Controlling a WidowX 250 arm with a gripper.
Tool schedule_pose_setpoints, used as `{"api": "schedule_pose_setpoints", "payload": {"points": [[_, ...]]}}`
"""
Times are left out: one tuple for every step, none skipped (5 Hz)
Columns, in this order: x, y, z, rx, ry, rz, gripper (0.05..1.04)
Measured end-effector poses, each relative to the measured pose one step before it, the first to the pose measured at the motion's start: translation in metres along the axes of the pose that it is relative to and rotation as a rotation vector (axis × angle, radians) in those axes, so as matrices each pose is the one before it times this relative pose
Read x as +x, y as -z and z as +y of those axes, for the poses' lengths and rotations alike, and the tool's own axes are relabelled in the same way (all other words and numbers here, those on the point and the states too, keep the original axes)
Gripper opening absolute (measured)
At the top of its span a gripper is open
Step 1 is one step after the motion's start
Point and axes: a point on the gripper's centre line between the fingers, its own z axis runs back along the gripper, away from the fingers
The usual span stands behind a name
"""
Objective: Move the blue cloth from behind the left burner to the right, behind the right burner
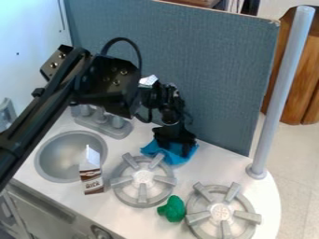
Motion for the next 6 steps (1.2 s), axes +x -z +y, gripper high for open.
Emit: {"api": "schedule_pose_setpoints", "payload": {"points": [[-0.00098,0.00177,-0.0168,-0.0346,0.0192,-0.0046,1.001],[-0.00493,0.00281,-0.03052,-0.0322,0.0344,0.0015,1.001],[-0.00572,0.0063,-0.03986,-0.0265,0.0762,0.0083,1.001],[-0.00231,0.00285,-0.02045,-0.0133,0.0457,0.0046,1.0],[0.00596,-0.00238,-0.02346,-0.0121,0.0325,-0.0115,1.001],[0.01443,0.00073,-0.02449,0.0027,0.0312,-0.0353,1.001]]}}
